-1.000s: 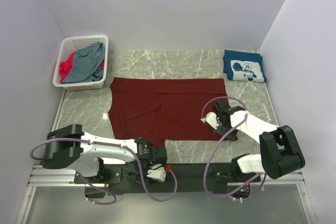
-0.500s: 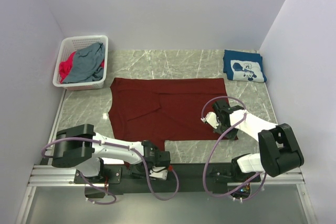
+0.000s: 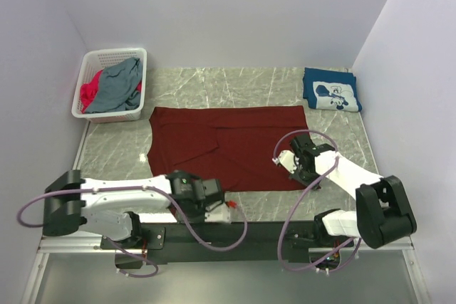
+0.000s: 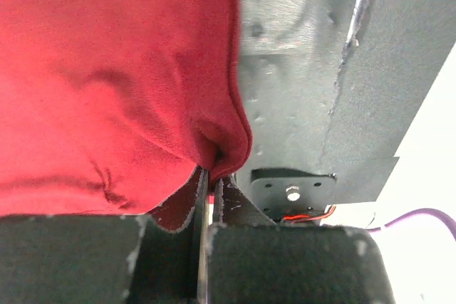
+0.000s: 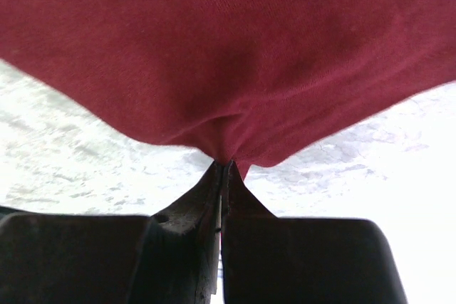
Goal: Fold and stack the t-shirts
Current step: Fold the tshirt
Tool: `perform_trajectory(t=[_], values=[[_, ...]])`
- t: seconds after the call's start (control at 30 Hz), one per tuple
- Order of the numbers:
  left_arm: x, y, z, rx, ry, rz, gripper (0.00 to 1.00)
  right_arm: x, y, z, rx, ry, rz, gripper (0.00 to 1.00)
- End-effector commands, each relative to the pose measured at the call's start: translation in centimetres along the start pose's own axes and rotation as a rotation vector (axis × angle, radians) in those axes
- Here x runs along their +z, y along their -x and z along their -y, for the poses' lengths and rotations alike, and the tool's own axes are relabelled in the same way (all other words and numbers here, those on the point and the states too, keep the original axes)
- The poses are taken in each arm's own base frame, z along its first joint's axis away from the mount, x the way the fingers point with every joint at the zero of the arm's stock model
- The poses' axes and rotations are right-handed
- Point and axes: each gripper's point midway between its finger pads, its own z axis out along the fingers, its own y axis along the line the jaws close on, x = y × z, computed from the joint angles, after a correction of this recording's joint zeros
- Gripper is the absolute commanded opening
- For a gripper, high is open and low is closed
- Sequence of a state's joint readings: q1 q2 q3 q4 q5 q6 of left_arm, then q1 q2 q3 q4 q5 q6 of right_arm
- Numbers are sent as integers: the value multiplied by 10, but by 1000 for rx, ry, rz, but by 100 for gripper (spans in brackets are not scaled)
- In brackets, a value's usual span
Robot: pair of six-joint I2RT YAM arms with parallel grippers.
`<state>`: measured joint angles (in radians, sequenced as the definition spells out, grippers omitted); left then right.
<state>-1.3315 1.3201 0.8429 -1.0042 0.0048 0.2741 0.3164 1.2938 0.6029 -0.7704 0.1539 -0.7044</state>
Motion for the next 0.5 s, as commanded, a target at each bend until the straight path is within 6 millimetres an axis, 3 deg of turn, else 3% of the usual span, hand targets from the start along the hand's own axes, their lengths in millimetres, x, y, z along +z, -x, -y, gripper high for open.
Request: perform_trajectory(t=[0.0, 0.1, 0.23, 0.47], values=[[-30, 11, -4, -9, -36, 102, 0, -15, 11, 3, -8, -6, 72, 0], [-58, 16, -17, -3, -8, 193, 0, -20, 10, 4, -6, -8, 76, 0], [-80, 0, -38, -30, 52, 225, 0, -27, 10, 9, 5, -16, 87, 0], [-115, -22, -90, -92, 226, 264, 0, -41, 15, 38, 37, -41, 106, 0]])
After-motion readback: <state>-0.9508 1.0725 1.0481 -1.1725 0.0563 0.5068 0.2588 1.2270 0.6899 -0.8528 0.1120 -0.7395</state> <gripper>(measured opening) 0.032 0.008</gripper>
